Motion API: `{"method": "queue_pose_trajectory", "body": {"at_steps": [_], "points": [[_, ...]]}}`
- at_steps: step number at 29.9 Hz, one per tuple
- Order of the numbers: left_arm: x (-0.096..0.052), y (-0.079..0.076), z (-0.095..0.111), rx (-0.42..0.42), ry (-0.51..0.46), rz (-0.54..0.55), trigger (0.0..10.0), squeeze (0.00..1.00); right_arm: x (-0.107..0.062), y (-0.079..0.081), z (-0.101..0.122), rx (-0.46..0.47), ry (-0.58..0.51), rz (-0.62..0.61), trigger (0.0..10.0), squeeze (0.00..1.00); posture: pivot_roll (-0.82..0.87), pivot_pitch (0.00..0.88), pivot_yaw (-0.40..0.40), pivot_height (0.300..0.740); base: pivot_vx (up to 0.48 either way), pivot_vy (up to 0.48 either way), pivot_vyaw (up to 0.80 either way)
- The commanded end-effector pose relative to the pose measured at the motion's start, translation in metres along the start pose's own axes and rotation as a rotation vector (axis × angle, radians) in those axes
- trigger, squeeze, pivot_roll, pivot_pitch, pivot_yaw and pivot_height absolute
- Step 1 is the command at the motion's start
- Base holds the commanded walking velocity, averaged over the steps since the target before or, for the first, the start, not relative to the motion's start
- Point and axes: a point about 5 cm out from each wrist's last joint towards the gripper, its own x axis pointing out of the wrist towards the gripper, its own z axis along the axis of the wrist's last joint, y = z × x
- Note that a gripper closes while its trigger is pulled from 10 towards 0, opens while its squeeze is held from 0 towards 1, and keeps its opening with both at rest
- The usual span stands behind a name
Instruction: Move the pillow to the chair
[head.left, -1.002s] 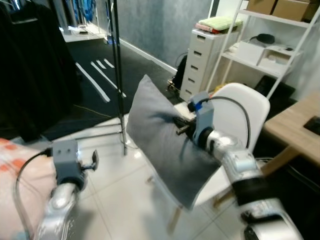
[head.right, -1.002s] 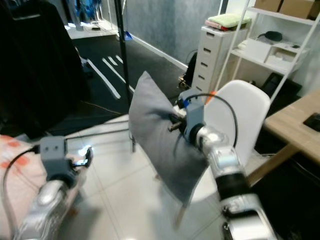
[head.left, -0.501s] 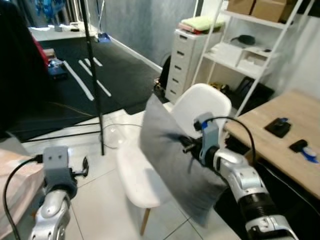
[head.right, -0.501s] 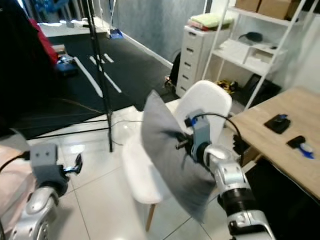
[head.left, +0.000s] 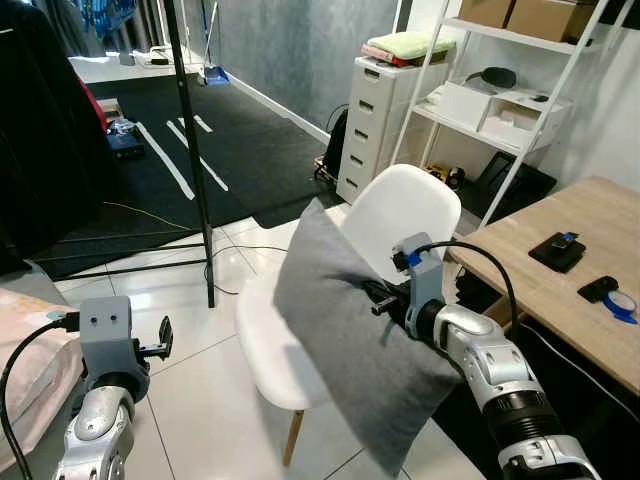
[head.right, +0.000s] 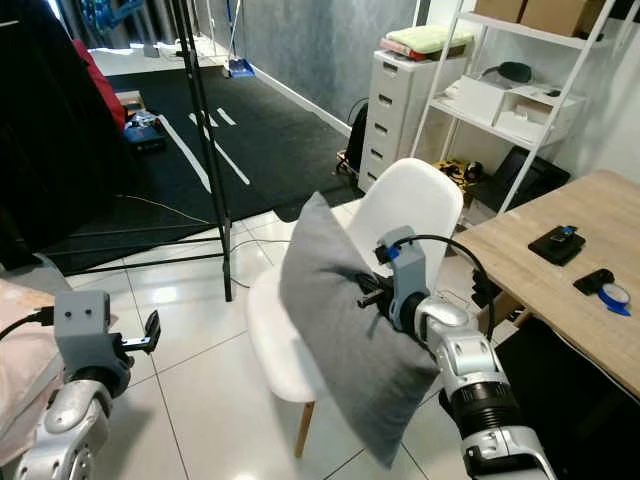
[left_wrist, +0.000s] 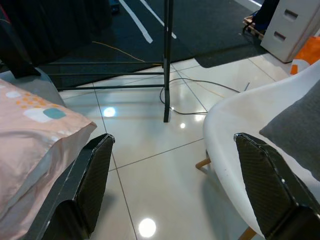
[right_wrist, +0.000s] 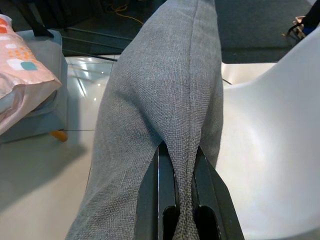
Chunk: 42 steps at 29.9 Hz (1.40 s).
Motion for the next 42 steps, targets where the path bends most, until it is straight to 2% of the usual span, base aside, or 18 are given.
{"method": "queue_pose_trajectory", "body": {"at_steps": [1, 14, 22, 26, 31, 37, 42], "points": [[-0.001, -0.001, 0.0, 0.004, -0.006, -0.006, 10.0, 0.0, -0.001, -0.003, 0.017, -0.034, -0.084, -0.006, 10.0, 0.0, -0.19, 0.024, -0.077, 0.74, 0.375, 0.0, 0.0], [-0.001, -0.005, 0.001, -0.006, -0.016, -0.021, 10.0, 0.0, -0.001, -0.007, 0.024, -0.041, -0.105, -0.024, 10.0, 0.0, -0.19, 0.025, -0.078, 0.74, 0.391, 0.0, 0.0], [0.0, -0.006, 0.003, -0.012, -0.024, -0.023, 10.0, 0.0, -0.001, -0.012, 0.02, -0.055, -0.071, -0.056, 10.0, 0.0, -0.19, 0.027, -0.078, 0.74, 0.383, 0.0, 0.0], [0.0, -0.009, 0.005, -0.028, -0.037, -0.036, 10.0, 0.0, -0.002, -0.018, 0.013, -0.089, -0.005, -0.093, 10.0, 0.0, -0.19, 0.029, -0.077, 0.74, 0.0, 0.0, -0.57], [0.001, -0.011, 0.005, -0.03, -0.036, -0.041, 10.0, 0.0, -0.003, -0.024, 0.008, -0.079, 0.024, -0.12, 10.0, 0.0, -0.19, 0.03, -0.075, 0.74, 0.0, 0.0, -0.45], [0.001, -0.01, 0.005, -0.027, -0.036, -0.037, 10.0, 0.0, -0.002, -0.02, 0.006, -0.08, 0.037, -0.086, 10.0, 0.0, -0.19, 0.032, -0.074, 0.74, 0.0, 0.0, 0.0], [0.001, -0.008, 0.005, -0.023, -0.035, -0.036, 10.0, 0.0, -0.001, -0.019, -0.002, -0.092, 0.099, -0.079, 10.0, 0.0, -0.19, 0.034, -0.07, 0.73, 0.0, 0.0, 0.0]]}}
